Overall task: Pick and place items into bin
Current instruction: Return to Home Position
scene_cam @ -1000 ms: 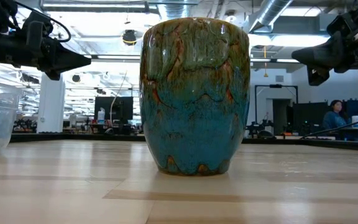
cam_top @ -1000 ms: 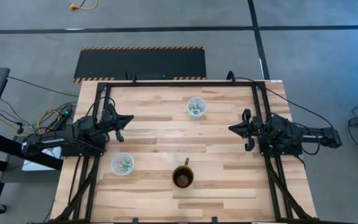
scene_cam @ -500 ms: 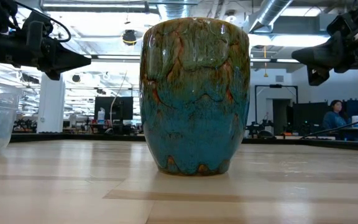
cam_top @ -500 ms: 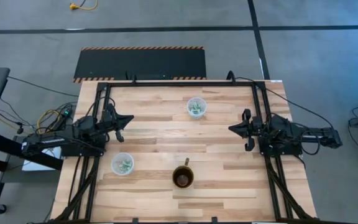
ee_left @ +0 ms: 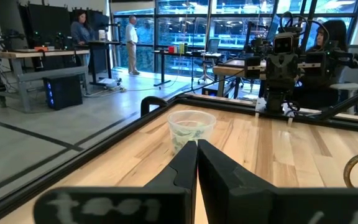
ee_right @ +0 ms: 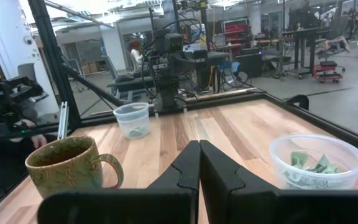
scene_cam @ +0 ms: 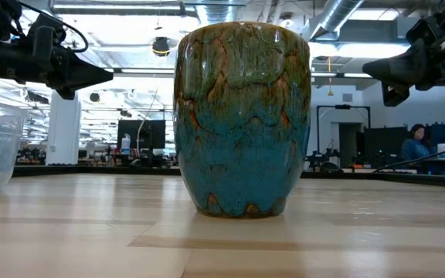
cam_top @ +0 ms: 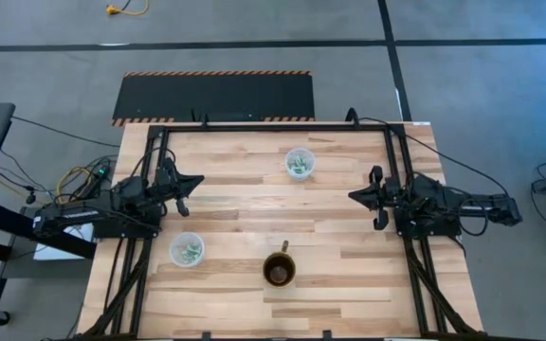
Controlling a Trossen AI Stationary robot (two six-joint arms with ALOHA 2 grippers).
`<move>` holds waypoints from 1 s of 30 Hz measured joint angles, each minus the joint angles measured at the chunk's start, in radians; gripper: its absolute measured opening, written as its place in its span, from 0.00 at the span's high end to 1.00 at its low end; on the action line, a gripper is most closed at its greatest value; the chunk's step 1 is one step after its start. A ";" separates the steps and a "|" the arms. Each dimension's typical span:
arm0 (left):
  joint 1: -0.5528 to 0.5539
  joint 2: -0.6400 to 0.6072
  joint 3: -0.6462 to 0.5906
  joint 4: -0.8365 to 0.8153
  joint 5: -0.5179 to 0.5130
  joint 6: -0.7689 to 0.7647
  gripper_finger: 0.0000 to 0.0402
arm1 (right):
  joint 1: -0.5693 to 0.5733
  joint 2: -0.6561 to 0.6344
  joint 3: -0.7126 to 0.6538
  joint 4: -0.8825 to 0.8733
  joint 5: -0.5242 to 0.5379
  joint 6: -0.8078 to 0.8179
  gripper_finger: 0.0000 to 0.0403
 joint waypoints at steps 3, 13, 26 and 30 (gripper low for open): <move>0.000 0.000 0.000 0.000 0.000 -0.006 1.00 | 0.000 0.000 0.000 0.000 0.000 0.000 1.00; 0.000 0.000 0.000 0.000 0.000 -0.006 1.00 | 0.000 0.000 0.000 0.000 0.000 0.000 1.00; 0.000 0.000 0.000 0.000 0.000 0.003 1.00 | 0.000 0.000 0.000 0.000 0.000 0.000 1.00; 0.000 0.000 0.000 0.000 0.000 -0.006 1.00 | 0.000 0.000 0.000 0.000 0.000 0.000 1.00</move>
